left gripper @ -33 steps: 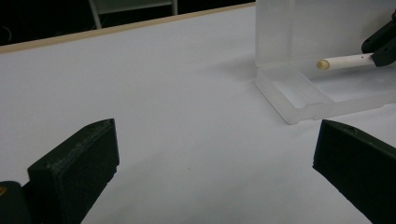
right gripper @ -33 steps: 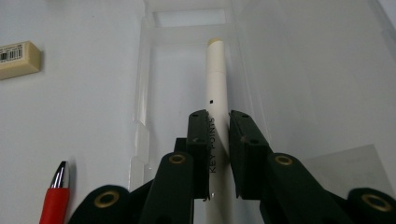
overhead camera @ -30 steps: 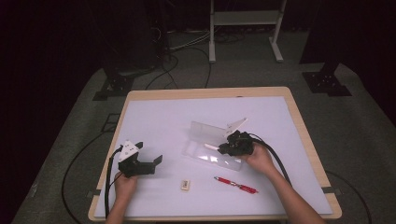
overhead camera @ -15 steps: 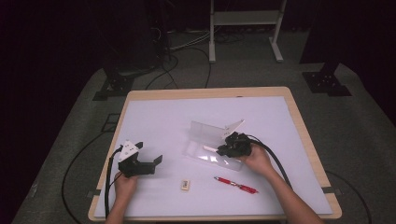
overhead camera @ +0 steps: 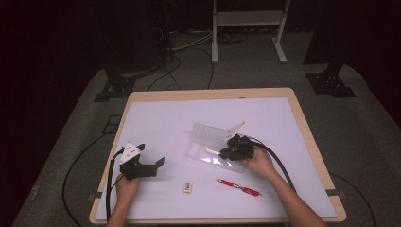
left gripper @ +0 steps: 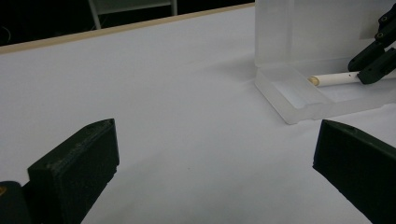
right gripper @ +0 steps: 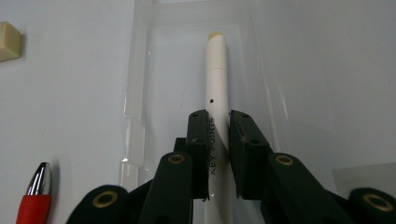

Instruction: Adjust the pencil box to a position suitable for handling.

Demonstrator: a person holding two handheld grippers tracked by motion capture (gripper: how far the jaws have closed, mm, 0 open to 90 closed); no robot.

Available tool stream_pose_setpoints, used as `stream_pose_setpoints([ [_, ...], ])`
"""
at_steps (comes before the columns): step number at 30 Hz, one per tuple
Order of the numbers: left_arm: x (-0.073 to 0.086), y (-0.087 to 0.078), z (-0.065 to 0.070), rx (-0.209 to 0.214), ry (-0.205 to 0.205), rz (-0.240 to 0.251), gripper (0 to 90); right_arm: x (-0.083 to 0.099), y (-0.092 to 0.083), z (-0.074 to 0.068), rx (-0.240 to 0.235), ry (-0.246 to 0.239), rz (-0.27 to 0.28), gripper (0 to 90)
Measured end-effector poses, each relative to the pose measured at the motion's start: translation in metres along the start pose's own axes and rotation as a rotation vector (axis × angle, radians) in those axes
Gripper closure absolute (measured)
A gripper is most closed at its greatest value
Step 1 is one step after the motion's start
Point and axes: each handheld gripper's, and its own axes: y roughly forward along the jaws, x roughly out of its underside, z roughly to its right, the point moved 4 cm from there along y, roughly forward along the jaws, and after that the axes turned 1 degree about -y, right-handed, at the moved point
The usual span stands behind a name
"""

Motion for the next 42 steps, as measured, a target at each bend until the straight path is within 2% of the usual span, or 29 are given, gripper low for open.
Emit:
stream_pose_setpoints([
  [9, 0.000, 0.000, 0.000, 0.000, 0.000, 0.000, 0.0, 0.000, 0.000, -0.001, -0.013, 0.015, 0.003, 76.4],
  [15, 0.000, 0.000, 0.000, 0.000, -0.001, 0.000, 0.0, -0.002, -0.003, -0.004, -0.003, -0.001, 0.018, 71.3],
  [18, 0.000, 0.000, 0.000, 0.000, -0.001, 0.001, 0.0, -0.004, -0.007, -0.006, -0.002, 0.014, 0.035, 69.1],
  [25, 0.000, 0.000, 0.000, 0.000, -0.001, 0.000, 0.0, -0.005, -0.025, -0.012, 0.016, 0.007, 0.072, 62.9],
  [31, 0.000, 0.000, 0.000, -0.001, -0.001, 0.000, 0.0, -0.001, -0.037, -0.016, 0.020, 0.011, 0.078, 60.3],
  [38, 0.000, 0.000, 0.000, -0.002, 0.000, -0.002, 0.0, 0.007, -0.052, -0.023, 0.001, 0.033, 0.092, 54.7],
  [42, 0.000, 0.000, 0.000, -0.002, 0.000, -0.002, 0.0, 0.010, -0.056, -0.026, -0.004, 0.039, 0.091, 53.2],
])
